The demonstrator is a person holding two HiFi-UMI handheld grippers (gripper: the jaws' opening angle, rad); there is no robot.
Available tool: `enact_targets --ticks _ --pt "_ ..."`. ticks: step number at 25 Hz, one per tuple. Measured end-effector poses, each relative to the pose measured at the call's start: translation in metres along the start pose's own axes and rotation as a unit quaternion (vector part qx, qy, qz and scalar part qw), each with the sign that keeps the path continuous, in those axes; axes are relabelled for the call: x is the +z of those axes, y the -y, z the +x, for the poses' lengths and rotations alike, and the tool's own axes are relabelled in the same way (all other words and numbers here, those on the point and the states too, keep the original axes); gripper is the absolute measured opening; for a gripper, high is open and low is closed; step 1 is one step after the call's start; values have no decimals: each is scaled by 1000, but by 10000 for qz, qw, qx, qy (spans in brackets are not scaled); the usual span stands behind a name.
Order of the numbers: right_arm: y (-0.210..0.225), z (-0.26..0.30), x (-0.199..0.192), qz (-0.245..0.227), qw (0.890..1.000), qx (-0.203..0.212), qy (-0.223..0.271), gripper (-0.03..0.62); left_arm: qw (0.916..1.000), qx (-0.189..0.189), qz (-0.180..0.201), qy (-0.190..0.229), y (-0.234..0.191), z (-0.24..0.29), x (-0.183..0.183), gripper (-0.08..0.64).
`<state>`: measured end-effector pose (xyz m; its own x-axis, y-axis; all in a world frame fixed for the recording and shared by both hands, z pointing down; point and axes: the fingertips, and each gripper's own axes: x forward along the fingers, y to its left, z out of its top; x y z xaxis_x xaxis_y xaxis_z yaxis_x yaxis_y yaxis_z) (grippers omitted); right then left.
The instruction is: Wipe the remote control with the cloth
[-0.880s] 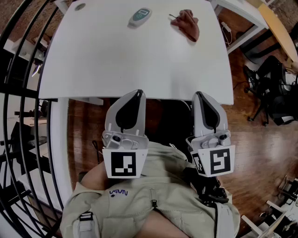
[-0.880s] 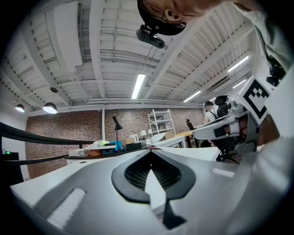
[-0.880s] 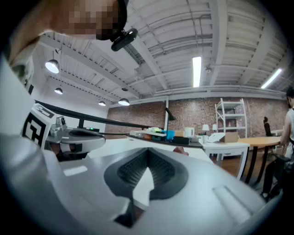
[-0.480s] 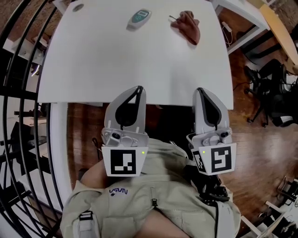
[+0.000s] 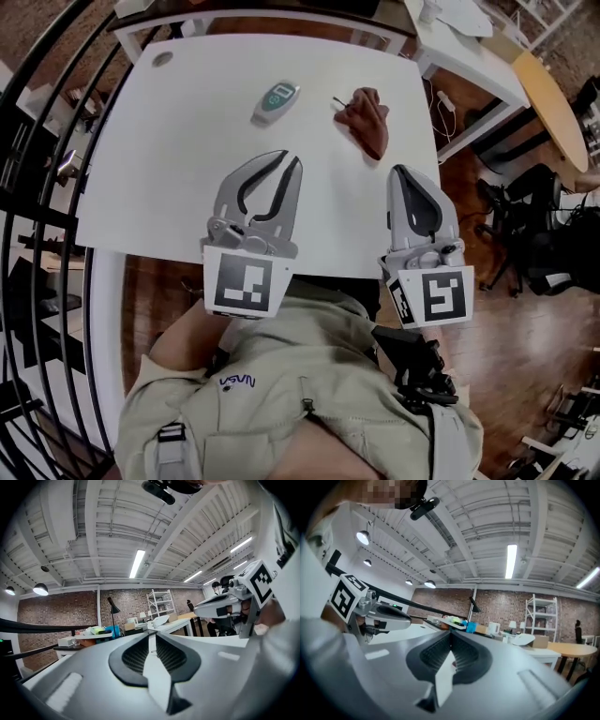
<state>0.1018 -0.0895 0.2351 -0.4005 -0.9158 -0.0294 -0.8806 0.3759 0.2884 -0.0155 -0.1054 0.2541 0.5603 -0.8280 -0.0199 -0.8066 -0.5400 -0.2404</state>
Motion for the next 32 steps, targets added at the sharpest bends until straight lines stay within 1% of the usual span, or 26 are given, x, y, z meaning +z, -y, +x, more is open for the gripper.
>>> enact_targets --ticks 1,2,3,4,6,8,9,10,12,15,16,18,21,23,26,30,32 --pt "5 11 0 -91 9999 50 -39 5 9999 -63 76 -68 -8 12 -1 49" --pt "11 23 -1 -182 9997 106 -100 5 9997 -98 138 -164 -17 24 -4 59" --pt "17 34 -5 -259 9994 166 -182 50 9994 -109 156 -299 -26 37 -9 93" --pt "24 46 -9 -310 9989 217 -275 79 9987 -121 124 -488 -35 51 -18 110" --pt "39 68 -24 -331 9981 265 -455 134 9947 -188 -62 -1010 -52 77 -47 195" --pt "49 90 -40 -203 9970 345 -668 156 9875 -252 -287 -1532 -68 96 -79 234" --pt "53 100 -50 -59 9958 422 -815 171 9831 -265 -391 -1771 -76 104 -95 262" --pt "56 110 -60 122 9939 500 -972 189 9788 -270 -480 -1974 -85 111 -109 271" --pt "63 125 -79 407 9895 591 -1252 210 9715 -327 -620 -2265 -97 124 -131 311" --pt "70 142 -102 496 9826 695 -1648 237 9590 -555 -877 -2638 -100 142 -154 351" --pt "70 147 -110 512 9800 755 -1770 254 9547 -624 -951 -2751 -100 146 -160 360" --pt "71 154 -122 546 9756 856 -1949 268 9476 -726 -1031 -2934 -98 150 -168 360" --pt "70 162 -139 630 9685 998 -2191 298 9395 -714 -953 -3211 -101 150 -175 359" --pt "68 164 -153 703 9620 1110 -2392 298 9340 -732 -875 -3386 -102 150 -179 357" --pt "64 165 -170 798 9536 1257 -2616 298 9266 -831 -940 -3546 -101 151 -182 350" --pt "64 167 -179 954 9481 1358 -2712 298 9158 -1016 -1138 -3714 -101 153 -184 342" --pt "63 166 -182 976 9462 1392 -2755 291 9131 -1094 -1160 -3753 -101 152 -184 320"
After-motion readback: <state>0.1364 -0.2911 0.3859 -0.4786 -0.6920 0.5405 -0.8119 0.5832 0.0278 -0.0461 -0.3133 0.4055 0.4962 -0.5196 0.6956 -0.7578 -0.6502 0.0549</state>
